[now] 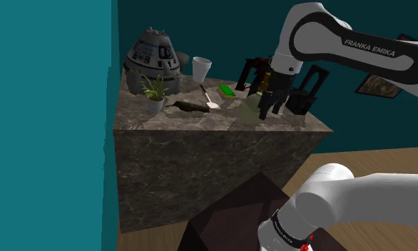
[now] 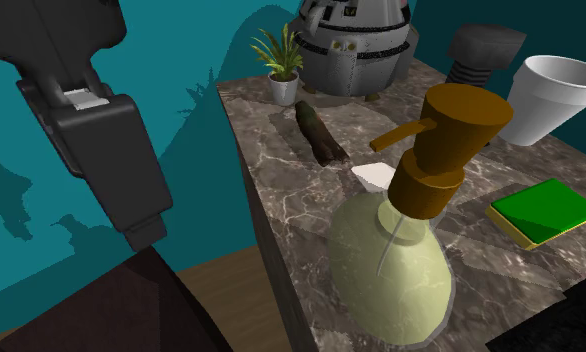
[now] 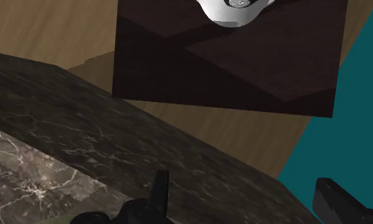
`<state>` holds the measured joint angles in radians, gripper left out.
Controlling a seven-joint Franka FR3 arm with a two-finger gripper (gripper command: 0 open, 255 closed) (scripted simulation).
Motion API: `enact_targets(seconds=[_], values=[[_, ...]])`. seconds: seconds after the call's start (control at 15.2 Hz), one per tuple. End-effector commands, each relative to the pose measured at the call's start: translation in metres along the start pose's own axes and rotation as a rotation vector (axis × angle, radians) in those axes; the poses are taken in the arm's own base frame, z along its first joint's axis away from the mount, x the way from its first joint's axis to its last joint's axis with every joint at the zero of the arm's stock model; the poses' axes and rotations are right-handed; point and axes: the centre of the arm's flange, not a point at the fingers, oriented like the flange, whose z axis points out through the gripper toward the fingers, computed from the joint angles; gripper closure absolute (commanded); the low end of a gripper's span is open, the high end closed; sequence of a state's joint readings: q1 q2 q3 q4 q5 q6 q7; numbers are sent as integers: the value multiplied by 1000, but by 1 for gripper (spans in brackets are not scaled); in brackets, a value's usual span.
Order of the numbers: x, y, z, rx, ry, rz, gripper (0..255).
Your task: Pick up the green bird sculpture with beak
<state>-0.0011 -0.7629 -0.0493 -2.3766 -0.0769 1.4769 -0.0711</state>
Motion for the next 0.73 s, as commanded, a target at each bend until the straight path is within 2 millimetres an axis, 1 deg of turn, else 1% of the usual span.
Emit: enact_targets(seconds=[0.0, 0.33, 0.66], values=[[0, 0, 0, 0, 0, 0, 0], [57, 14, 15, 11, 40, -186, 0], [116, 18, 28, 22, 81, -373, 0]])
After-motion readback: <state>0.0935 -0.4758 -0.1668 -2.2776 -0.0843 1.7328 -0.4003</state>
